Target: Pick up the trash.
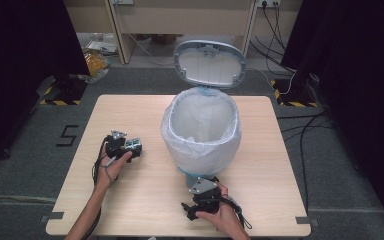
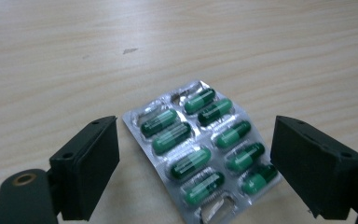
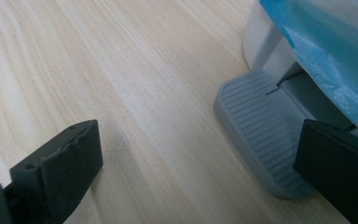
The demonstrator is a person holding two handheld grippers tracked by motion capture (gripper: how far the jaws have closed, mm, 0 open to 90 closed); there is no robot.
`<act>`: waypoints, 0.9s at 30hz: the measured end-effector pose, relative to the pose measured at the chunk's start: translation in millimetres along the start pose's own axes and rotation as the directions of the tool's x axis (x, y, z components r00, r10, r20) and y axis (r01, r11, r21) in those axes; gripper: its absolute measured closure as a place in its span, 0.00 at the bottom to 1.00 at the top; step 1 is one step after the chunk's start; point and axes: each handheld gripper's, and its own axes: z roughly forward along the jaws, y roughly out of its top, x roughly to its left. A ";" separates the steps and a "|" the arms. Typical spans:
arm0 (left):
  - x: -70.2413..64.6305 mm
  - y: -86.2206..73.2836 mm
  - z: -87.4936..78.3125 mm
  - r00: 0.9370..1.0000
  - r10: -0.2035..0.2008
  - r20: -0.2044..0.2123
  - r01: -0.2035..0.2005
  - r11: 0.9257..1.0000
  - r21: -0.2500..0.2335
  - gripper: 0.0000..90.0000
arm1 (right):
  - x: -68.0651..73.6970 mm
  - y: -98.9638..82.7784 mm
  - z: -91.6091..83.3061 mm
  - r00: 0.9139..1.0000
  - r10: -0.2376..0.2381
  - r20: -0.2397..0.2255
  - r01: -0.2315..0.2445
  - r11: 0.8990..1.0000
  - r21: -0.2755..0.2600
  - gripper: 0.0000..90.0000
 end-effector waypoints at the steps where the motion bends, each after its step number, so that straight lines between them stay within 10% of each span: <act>1: -0.1 1.6 1.3 1.000 0.001 -0.003 -0.001 1.000 0.005 0.17 | 0.0 0.0 0.0 1.000 0.000 0.000 0.000 1.000 0.000 0.01; 27: -11.3 9.6 9.0 0.997 0.077 0.015 -0.077 0.996 0.033 0.38 | -0.7 -0.5 -0.2 1.000 -0.007 -0.006 0.007 1.000 -0.003 0.01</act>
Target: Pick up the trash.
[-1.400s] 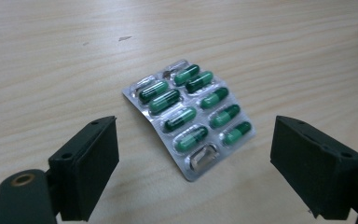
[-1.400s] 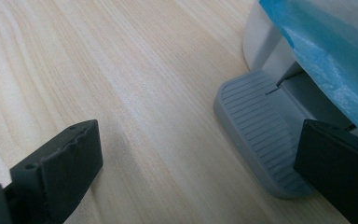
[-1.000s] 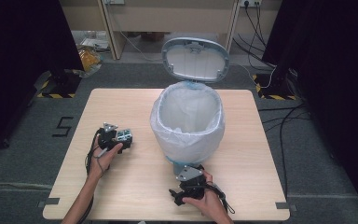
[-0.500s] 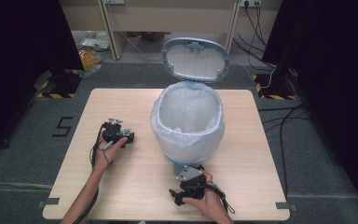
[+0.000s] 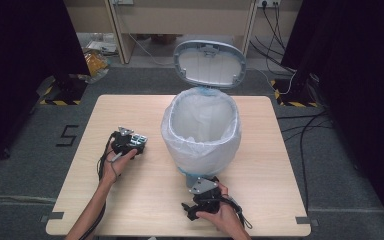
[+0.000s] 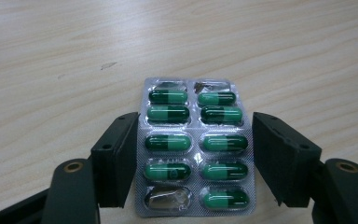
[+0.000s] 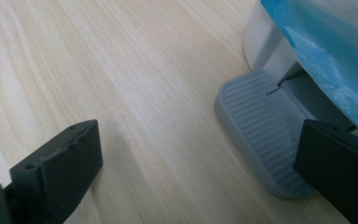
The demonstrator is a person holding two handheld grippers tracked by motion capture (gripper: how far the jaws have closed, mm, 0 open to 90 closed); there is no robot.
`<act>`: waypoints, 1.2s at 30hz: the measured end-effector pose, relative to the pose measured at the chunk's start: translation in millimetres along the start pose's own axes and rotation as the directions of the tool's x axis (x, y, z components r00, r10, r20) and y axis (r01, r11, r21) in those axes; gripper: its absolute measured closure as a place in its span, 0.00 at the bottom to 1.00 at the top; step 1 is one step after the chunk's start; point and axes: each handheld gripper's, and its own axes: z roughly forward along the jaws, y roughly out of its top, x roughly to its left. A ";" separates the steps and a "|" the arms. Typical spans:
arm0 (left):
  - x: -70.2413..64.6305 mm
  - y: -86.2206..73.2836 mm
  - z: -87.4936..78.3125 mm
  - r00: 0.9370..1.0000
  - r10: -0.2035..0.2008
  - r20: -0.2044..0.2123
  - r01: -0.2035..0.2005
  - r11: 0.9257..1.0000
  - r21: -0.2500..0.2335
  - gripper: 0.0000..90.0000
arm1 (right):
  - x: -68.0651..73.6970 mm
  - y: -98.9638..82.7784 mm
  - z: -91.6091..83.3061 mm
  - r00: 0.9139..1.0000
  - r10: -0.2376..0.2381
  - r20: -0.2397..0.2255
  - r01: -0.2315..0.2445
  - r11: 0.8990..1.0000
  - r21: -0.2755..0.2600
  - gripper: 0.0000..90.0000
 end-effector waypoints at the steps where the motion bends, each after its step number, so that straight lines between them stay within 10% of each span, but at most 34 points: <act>1: 0.0 0.4 -1.4 1.000 0.000 0.005 0.000 1.000 -0.001 0.38 | 0.0 0.0 0.0 1.000 0.000 0.000 0.000 1.000 0.000 0.01; 14: -1.5 6.9 -31.7 0.994 0.002 0.109 0.001 1.000 -0.020 0.38 | -0.4 0.3 -0.2 1.000 -0.004 -0.003 0.004 1.000 0.004 0.01; 36: -12.3 34.6 -85.9 0.983 0.070 0.169 -0.052 0.993 -0.107 0.38 | -0.7 0.2 -0.3 1.000 -0.008 -0.005 0.008 1.000 0.004 0.01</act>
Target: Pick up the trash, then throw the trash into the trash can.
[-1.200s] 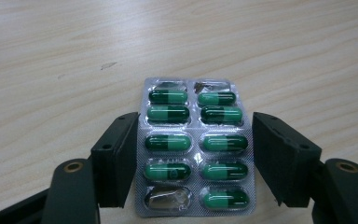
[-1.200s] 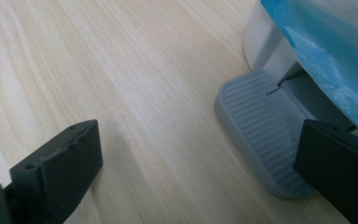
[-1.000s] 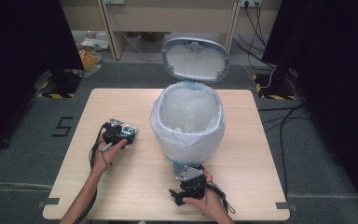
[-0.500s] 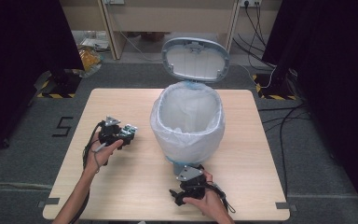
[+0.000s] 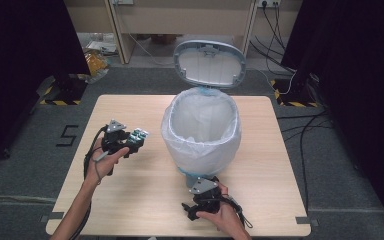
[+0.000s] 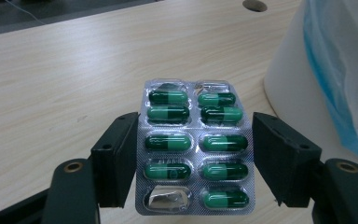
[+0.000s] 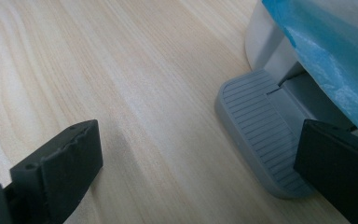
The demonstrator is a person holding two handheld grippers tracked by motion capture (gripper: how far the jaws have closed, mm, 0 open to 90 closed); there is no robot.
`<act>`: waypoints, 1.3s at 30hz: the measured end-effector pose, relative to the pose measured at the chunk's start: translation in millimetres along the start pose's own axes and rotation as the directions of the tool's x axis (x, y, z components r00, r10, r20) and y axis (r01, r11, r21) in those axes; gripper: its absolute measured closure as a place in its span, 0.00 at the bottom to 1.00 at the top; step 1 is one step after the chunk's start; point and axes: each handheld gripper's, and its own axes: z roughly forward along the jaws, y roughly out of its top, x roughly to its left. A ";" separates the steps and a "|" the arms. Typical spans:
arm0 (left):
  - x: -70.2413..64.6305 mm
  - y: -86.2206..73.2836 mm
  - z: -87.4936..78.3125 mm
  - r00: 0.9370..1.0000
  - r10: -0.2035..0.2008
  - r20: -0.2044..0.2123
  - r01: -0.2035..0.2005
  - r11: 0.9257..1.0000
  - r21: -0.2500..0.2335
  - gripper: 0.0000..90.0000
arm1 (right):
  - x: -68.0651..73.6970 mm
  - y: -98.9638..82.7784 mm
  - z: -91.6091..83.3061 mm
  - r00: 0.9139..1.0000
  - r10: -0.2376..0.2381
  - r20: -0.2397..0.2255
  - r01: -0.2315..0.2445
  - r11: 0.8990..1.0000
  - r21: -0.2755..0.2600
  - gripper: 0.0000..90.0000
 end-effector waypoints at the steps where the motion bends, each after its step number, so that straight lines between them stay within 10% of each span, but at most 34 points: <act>1: -0.9 1.7 -2.6 1.000 0.005 -0.002 -0.005 1.000 -0.007 0.38 | 0.0 0.0 0.0 1.000 0.000 0.000 0.000 1.000 0.000 0.01; 39: -19.4 50.3 -71.4 0.998 0.049 0.049 -0.038 0.978 -0.205 0.38 | -0.4 -0.4 -0.3 1.000 -0.004 -0.005 0.004 1.000 0.000 0.01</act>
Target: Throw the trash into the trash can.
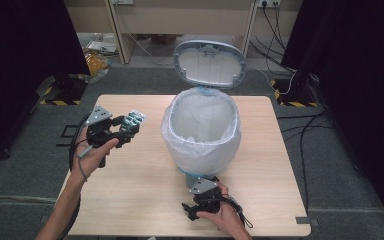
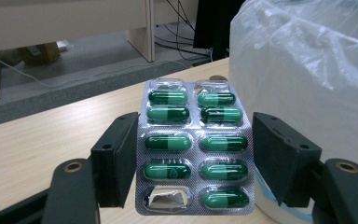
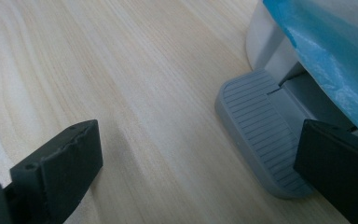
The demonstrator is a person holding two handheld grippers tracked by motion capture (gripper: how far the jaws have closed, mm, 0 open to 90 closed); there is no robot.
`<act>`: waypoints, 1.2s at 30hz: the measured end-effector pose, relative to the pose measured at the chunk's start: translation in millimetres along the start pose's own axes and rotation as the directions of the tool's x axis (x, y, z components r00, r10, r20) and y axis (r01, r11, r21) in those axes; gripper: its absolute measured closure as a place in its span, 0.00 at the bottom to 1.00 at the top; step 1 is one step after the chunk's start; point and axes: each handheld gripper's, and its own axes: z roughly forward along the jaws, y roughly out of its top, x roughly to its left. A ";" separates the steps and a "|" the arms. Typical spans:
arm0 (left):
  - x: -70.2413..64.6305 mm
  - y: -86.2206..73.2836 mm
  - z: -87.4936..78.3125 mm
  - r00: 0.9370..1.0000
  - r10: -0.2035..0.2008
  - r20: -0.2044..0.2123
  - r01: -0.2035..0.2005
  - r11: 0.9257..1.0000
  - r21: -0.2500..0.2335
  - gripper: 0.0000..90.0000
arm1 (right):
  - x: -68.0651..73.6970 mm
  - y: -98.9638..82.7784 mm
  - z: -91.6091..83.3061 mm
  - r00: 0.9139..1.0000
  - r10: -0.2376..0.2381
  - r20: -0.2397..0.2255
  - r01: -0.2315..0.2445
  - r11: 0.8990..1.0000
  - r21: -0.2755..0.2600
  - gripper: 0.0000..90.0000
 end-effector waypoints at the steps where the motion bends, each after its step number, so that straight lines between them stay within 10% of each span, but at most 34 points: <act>1: -1.7 1.8 -1.8 1.000 0.002 0.004 -0.002 1.000 -0.007 0.38 | 0.1 0.0 0.0 1.000 0.001 0.000 -0.001 1.000 0.000 0.01; 36: -49.8 58.6 -5.3 0.993 0.080 0.085 -0.070 0.992 -0.107 0.38 | 0.0 -0.4 0.0 1.000 0.002 -0.003 -0.002 1.000 -0.002 0.01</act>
